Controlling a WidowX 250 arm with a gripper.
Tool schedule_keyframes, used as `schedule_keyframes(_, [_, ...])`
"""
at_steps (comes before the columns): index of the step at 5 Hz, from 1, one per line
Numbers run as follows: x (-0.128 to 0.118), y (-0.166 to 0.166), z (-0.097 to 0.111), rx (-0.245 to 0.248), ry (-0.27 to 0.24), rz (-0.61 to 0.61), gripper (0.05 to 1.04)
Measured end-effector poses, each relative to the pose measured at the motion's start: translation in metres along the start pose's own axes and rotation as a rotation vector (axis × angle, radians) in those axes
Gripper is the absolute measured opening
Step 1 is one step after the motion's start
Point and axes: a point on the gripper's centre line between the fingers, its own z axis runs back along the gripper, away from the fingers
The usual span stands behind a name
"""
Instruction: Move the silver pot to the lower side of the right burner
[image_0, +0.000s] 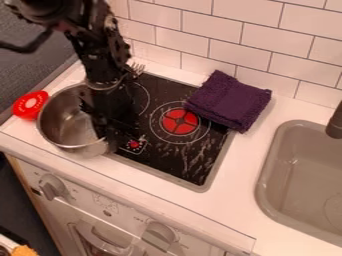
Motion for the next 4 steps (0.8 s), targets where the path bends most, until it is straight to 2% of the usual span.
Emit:
schedule_keyframes(1, [0.000,-0.002,0.002,0.009,0.014,-0.025,0.085])
schedule_keyframes(2, [0.008,-0.024,0.020,0.015,-0.010,-0.087,0.081])
schedule_keyframes(3, [0.022,-0.061,0.030,0.024,-0.041,-0.178,0.073])
schedule_keyframes(4, [0.029,-0.105,0.036,0.057,-0.063,-0.267,0.073])
